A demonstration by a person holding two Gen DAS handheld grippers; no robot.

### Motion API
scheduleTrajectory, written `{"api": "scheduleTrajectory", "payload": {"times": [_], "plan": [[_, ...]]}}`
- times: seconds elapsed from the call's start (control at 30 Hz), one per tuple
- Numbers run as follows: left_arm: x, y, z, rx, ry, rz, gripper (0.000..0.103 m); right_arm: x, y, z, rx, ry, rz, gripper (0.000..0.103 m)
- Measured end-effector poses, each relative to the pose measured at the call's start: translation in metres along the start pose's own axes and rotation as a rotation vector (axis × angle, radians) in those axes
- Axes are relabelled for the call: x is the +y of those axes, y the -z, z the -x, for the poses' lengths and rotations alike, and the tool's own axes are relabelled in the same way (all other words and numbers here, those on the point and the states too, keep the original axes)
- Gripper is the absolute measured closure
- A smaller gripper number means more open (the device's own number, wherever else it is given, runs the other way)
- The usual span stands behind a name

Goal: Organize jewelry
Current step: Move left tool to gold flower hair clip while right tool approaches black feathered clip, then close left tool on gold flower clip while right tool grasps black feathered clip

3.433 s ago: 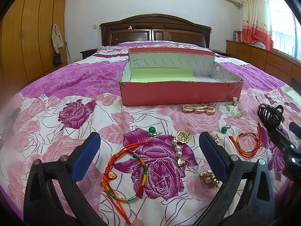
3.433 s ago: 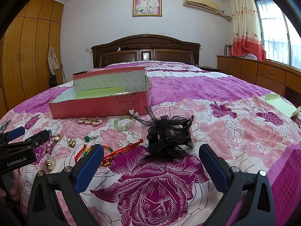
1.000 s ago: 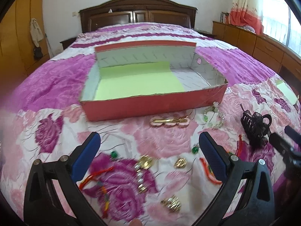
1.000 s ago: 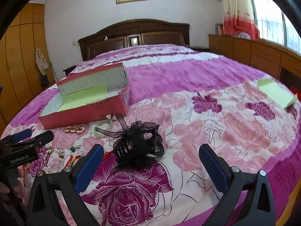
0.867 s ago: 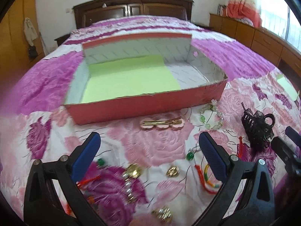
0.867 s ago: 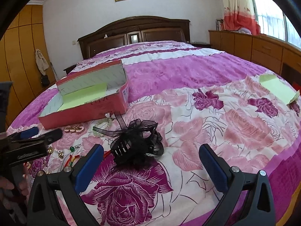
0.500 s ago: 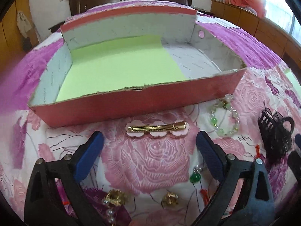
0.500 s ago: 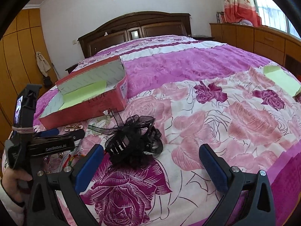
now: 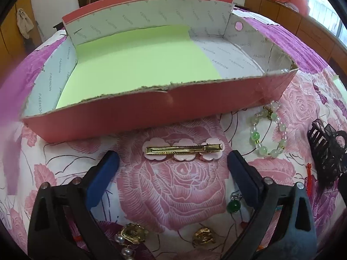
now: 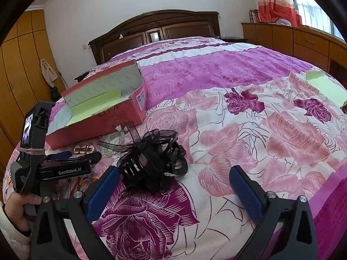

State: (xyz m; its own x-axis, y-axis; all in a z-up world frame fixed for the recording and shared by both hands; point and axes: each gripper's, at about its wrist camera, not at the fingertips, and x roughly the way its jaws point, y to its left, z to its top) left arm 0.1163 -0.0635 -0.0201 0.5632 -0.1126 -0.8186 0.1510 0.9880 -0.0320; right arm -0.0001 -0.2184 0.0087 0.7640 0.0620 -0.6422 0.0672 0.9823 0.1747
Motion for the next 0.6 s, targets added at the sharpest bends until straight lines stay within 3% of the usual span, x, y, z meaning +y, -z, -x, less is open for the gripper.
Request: {"api": "scheduleTrajectory", "payload": {"times": [0.1,0.23,0.6], "plan": [[0.001,-0.002,0.006,-0.027,0.002,0.007,0.020,0.001,0.000,0.000,0.000,0.001,0.001,0.000],[0.004,0.002,0.016,-0.058,0.005,0.005,0.042,0.003,-0.001,-0.001,0.004,-0.008,0.007,0.000],[-0.001,0.006,0.032,-0.097,0.021,-0.010,0.043,0.008,-0.009,-0.018,0.044,-0.023,-0.012,0.000]]}}
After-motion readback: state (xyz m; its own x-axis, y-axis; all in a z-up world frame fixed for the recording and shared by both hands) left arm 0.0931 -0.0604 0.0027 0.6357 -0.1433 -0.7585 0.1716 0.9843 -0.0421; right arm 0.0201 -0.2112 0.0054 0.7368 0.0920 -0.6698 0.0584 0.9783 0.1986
